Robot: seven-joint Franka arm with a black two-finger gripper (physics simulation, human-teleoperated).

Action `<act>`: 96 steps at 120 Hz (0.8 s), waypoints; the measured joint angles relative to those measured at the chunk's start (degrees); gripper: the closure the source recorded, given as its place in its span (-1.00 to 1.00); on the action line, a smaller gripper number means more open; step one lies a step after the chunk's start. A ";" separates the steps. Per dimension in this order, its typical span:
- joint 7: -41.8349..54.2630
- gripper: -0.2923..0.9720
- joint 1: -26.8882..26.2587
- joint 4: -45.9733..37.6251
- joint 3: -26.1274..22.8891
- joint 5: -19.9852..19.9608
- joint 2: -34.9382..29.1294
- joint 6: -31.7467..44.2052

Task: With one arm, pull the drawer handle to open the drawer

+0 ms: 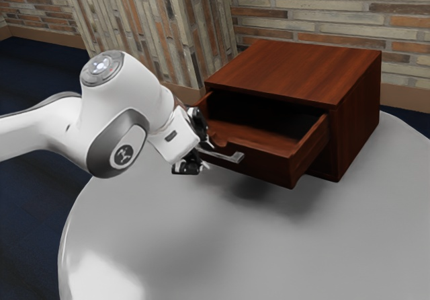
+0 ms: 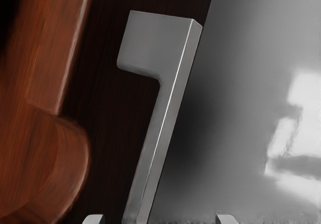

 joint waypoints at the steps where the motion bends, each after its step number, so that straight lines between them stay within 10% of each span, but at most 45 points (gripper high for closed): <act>1: -0.01 0.19 0.00 -0.13 0.00 0.00 -0.14 0.00; 96: -1.63 0.17 -0.56 -8.48 -0.88 0.00 -9.03 0.34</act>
